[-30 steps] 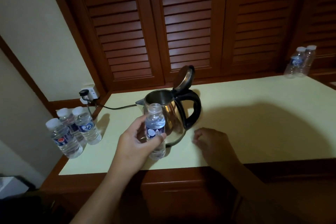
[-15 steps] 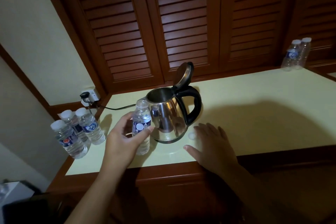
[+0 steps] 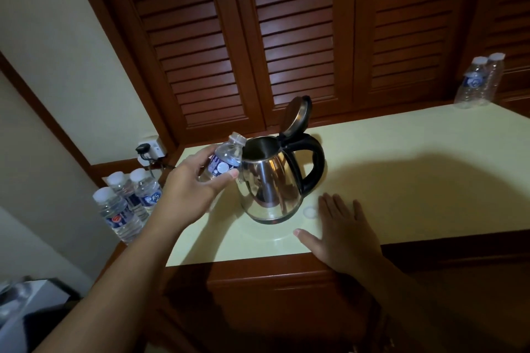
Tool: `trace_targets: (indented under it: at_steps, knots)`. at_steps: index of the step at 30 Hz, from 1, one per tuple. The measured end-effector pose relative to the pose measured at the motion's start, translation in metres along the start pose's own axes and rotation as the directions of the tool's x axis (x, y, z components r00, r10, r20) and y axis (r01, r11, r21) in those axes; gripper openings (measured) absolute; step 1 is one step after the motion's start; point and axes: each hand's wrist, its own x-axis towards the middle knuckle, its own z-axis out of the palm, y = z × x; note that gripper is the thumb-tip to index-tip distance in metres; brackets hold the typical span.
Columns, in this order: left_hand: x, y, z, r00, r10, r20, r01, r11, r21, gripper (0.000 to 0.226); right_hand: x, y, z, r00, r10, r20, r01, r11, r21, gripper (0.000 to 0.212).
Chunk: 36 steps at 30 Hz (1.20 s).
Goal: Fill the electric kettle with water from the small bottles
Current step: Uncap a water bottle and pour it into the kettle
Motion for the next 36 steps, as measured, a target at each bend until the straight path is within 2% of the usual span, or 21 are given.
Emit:
trace_targets:
  at_steps: [3, 7, 11, 14, 21, 28, 36]
  knots:
    - [0.015, 0.004, -0.005, 1.000, 0.023, 0.009, -0.024, 0.989, 0.148, 0.061, 0.000, 0.001, 0.001, 1.000, -0.002, -0.001, 0.002, 1.000, -0.008, 0.106]
    - [0.032, 0.009, -0.010, 0.996, 0.075, 0.049, -0.088, 0.915, 0.394, 0.062, 0.001, 0.000, 0.001, 1.000, 0.001, 0.000, -0.001, 1.000, -0.010, 0.105]
    - [0.041, 0.016, -0.014, 0.987, 0.127, 0.102, -0.163, 0.763, 0.626, 0.066, 0.001, 0.001, 0.003, 1.000, 0.008, -0.014, -0.009, 1.000, -0.018, 0.106]
    - [0.045, 0.022, -0.016, 0.979, 0.162, 0.120, -0.198, 0.654, 0.730, 0.068, 0.000, 0.001, 0.004, 1.000, 0.011, -0.023, -0.011, 1.000, -0.029, 0.106]
    - [0.050, 0.030, -0.020, 0.946, 0.274, 0.176, -0.287, 0.446, 0.848, 0.066, 0.000, 0.000, 0.003, 1.000, 0.011, -0.021, -0.011, 1.000, -0.029, 0.103]
    - [0.059, 0.029, -0.018, 0.881, 0.401, 0.251, -0.366, 0.241, 0.899, 0.075, 0.001, 0.000, 0.004, 1.000, 0.007, -0.028, -0.008, 0.999, -0.034, 0.103]
    - [0.068, 0.027, -0.013, 0.823, 0.472, 0.316, -0.414, 0.119, 0.902, 0.081, 0.001, 0.001, 0.005, 0.998, 0.004, -0.059, -0.004, 1.000, -0.005, 0.101]
